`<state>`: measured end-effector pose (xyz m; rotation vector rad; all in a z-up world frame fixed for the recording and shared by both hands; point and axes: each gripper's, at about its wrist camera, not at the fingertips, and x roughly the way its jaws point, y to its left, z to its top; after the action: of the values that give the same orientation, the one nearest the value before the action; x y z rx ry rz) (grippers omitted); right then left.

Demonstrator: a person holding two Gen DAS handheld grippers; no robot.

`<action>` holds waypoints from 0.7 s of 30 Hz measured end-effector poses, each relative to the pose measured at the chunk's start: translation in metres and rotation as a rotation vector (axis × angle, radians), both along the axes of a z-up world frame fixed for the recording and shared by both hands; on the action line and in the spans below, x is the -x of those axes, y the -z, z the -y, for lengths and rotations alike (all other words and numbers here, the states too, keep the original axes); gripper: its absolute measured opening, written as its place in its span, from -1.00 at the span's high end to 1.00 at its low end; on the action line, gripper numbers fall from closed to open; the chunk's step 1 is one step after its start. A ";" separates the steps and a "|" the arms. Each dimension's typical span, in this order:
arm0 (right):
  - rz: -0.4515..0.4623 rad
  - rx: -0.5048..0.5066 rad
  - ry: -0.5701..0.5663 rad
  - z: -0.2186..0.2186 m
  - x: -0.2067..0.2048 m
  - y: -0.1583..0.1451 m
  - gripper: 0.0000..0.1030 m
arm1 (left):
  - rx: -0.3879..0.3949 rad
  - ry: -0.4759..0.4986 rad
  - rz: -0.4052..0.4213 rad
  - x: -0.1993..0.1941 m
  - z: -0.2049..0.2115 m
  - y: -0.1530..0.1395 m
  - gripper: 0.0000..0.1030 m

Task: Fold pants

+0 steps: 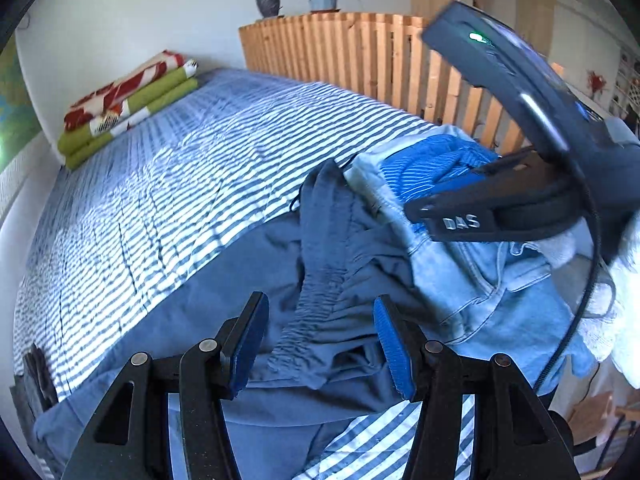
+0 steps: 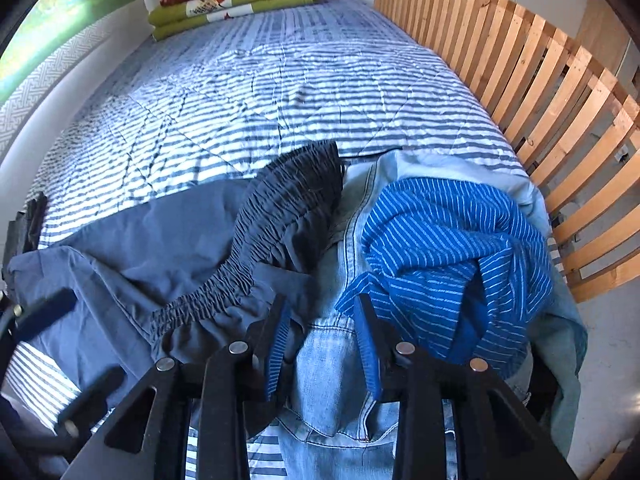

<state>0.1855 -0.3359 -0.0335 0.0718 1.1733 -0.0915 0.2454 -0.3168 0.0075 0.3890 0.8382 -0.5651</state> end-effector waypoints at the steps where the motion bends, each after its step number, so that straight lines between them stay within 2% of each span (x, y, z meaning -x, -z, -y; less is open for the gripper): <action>1: 0.003 -0.003 0.000 0.001 -0.001 -0.001 0.39 | 0.001 0.004 0.001 0.001 0.002 -0.001 -0.14; 8: 0.007 -0.017 0.005 -0.001 -0.005 0.001 0.39 | -0.013 0.026 0.028 0.008 0.015 -0.001 -0.14; 11: -0.001 -0.021 0.011 -0.001 -0.011 0.005 0.38 | -0.004 0.015 -0.007 -0.006 0.004 0.008 -0.14; 14: -0.011 -0.054 0.013 -0.006 -0.023 0.008 0.37 | 0.039 -0.042 -0.110 -0.035 -0.026 0.028 -0.14; 16: -0.019 -0.053 -0.002 -0.017 -0.034 0.012 0.34 | 0.080 -0.065 -0.237 -0.054 -0.051 0.055 -0.14; 17: -0.025 -0.048 -0.013 -0.024 -0.039 0.013 0.33 | 0.091 -0.066 -0.274 -0.058 -0.058 0.065 -0.14; 21: -0.065 -0.049 -0.084 -0.063 -0.071 0.029 0.07 | 0.104 -0.071 -0.426 -0.070 -0.075 0.112 -0.14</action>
<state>0.2567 -0.2732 -0.0624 0.0632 1.2420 0.0092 0.3154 -0.2420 -0.1041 0.1421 1.2205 -0.6335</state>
